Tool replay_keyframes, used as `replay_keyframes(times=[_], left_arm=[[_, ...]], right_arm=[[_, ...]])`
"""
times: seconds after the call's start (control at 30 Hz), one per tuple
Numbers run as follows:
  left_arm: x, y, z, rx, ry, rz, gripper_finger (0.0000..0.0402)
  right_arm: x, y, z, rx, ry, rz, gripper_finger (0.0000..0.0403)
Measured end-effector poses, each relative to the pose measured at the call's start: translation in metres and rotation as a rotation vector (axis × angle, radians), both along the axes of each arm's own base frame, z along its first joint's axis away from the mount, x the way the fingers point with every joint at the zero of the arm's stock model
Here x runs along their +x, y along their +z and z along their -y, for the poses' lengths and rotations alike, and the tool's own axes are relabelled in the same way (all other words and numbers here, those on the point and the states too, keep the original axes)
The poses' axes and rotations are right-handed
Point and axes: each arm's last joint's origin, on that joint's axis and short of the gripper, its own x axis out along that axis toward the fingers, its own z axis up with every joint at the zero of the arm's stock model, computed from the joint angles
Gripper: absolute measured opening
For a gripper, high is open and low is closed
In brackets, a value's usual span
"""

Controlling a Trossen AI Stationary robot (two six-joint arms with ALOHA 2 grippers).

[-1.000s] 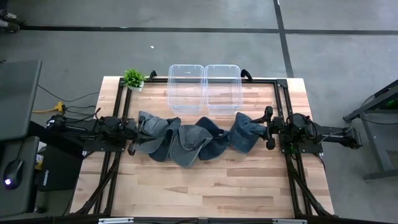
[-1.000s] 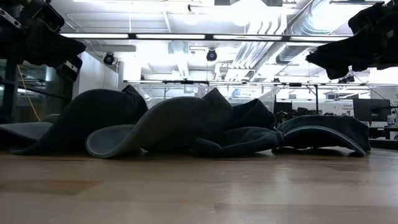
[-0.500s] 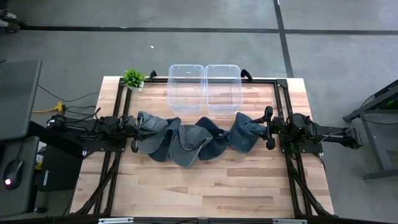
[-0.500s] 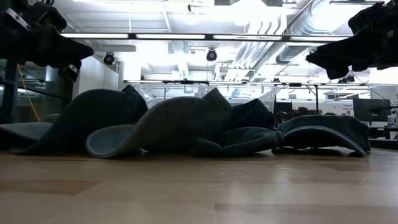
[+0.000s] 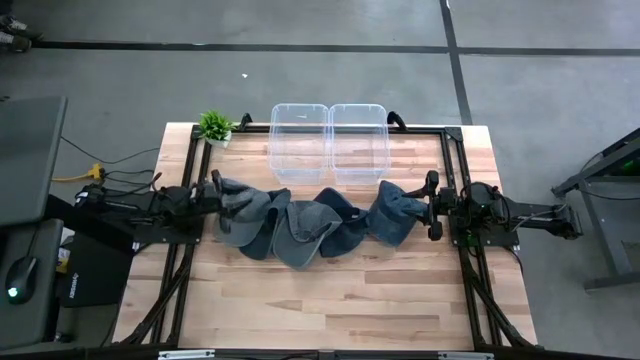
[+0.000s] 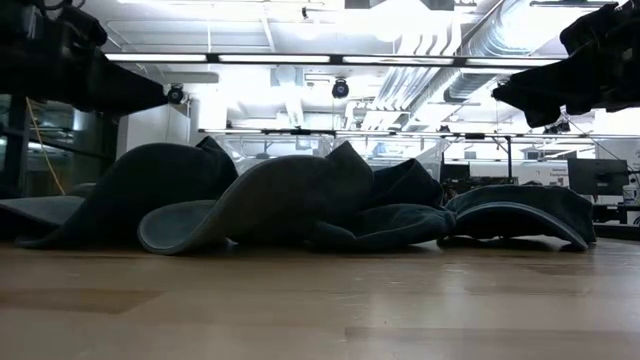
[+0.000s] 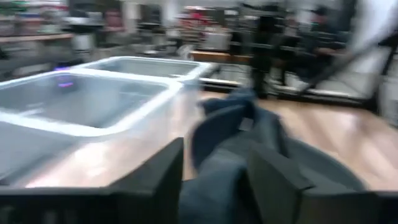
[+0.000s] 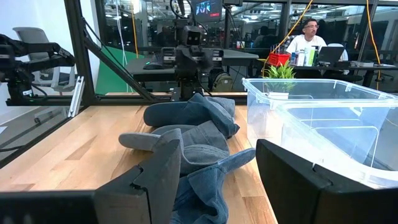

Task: Pick & Place hat
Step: Put the left gray cap into the left transparent bin

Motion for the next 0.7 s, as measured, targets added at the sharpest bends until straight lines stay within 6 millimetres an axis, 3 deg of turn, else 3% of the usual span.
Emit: replay_keyframes(times=[0.13, 0.27, 0.47, 0.7], left_arm=[[-0.004, 0.003, -0.005, -0.081, 0.175, 0.000, 0.0263], [-0.011, 0.024, -0.007, -0.153, 0.239, 0.005, 0.0307], [-0.012, 0.059, -0.008, -0.245, 0.295, -0.052, 0.0303], [-0.006, 0.098, -0.009, -0.304, 0.454, -0.252, 0.0283]], right_arm=[[0.000, 0.000, 0.000, 0.000, 0.000, 0.000, 0.0205], [0.000, 0.000, 0.000, 0.000, 0.000, 0.000, 0.0205], [0.000, 0.000, 0.000, 0.000, 0.000, -0.001, 0.0205], [0.000, 0.000, 0.000, 0.000, 0.000, -0.001, 0.0204]])
